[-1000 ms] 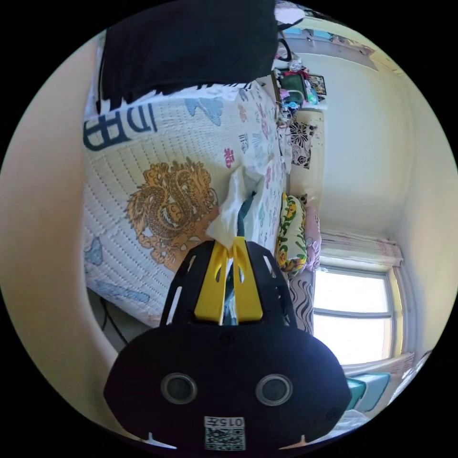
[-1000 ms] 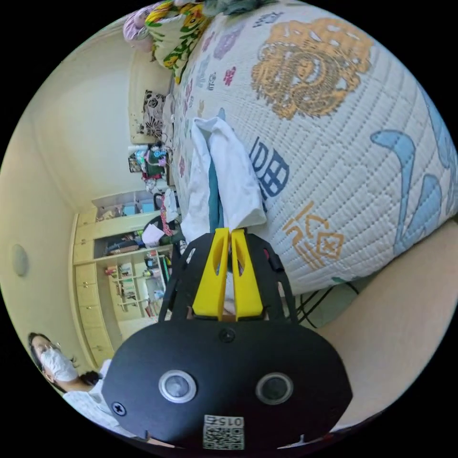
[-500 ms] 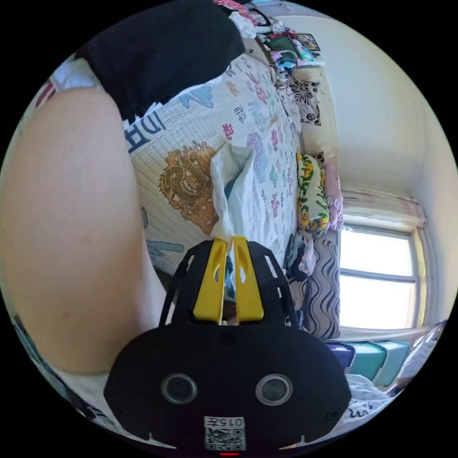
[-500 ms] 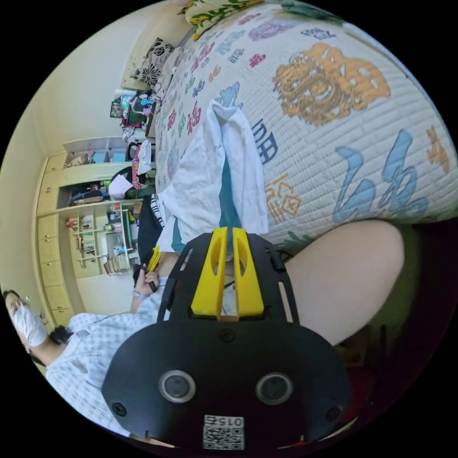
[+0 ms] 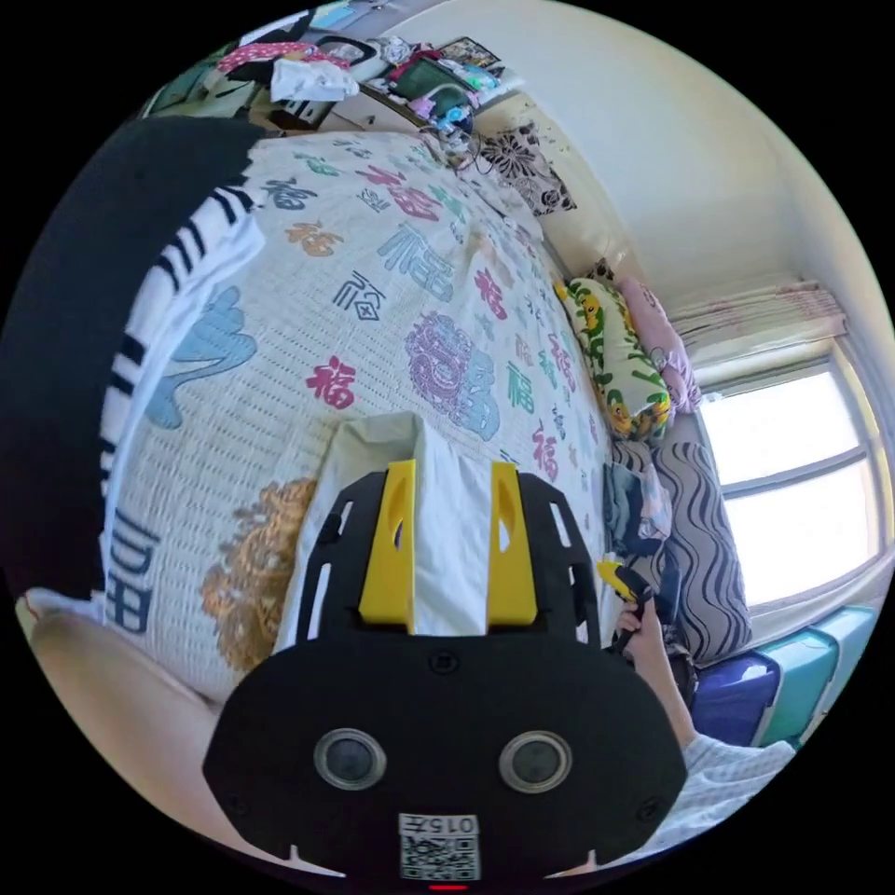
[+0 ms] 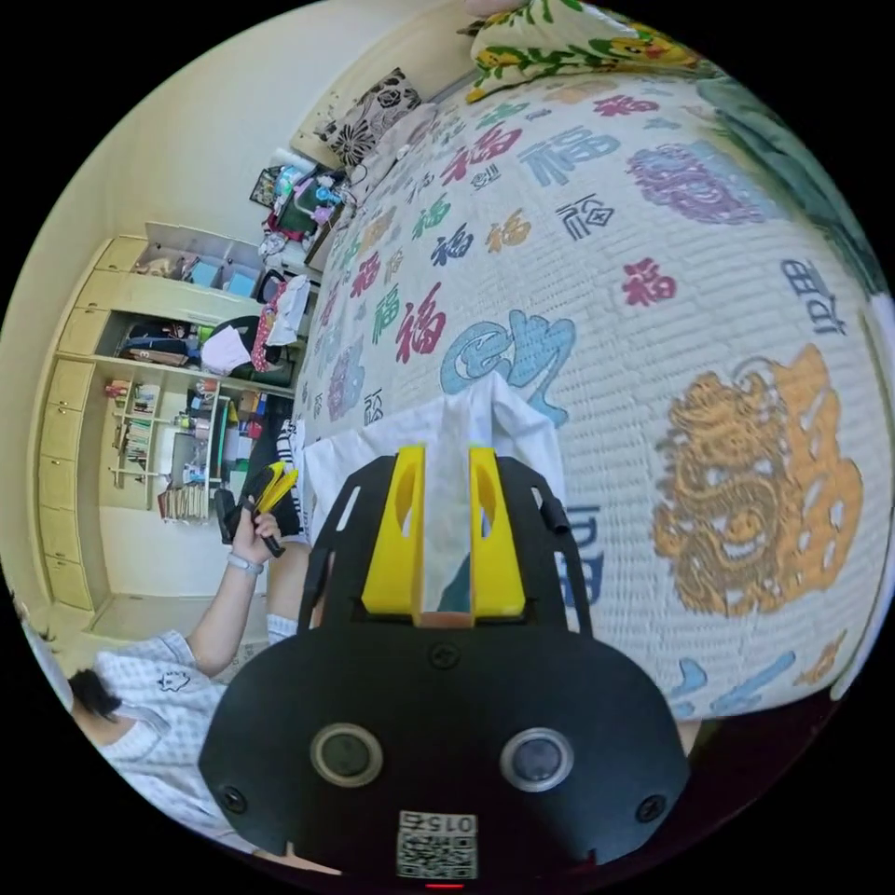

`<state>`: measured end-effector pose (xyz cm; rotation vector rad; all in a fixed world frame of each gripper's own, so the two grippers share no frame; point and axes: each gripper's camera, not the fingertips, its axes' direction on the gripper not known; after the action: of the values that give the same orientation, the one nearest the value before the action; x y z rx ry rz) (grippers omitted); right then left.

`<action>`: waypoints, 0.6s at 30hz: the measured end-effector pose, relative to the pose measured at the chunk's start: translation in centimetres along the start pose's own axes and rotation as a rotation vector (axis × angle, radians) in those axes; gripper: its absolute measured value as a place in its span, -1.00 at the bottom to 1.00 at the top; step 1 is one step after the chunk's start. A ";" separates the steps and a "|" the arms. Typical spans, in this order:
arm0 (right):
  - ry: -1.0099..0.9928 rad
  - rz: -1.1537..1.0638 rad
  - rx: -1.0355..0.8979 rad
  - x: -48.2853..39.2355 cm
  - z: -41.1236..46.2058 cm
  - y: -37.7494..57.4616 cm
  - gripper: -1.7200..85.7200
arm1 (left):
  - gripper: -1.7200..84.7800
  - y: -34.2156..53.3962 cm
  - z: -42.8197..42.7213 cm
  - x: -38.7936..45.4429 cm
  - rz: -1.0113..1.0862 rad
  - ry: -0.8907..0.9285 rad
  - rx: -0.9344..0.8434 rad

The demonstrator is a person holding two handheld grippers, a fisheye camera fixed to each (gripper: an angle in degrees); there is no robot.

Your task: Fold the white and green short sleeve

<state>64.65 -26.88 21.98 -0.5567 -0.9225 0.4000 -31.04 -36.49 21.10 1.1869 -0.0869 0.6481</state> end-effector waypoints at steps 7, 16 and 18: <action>0.054 0.028 -0.110 2.7 7.8 -5.8 -0.91 | -0.89 -3.1 6.7 0.7 0.115 -0.058 -0.088; 0.005 0.068 -0.058 7.8 13.3 -9.2 -0.97 | -0.98 -6.7 9.2 -1.5 0.142 -0.066 -0.049; 0.011 0.093 -0.049 9.1 15.9 -9.7 -0.97 | -0.97 -7.1 10.9 -2.6 0.127 -0.104 -0.072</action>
<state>57.28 -25.13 41.28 -0.6481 -0.9003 0.4584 -26.57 -48.73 18.46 1.1519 -0.2735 0.6889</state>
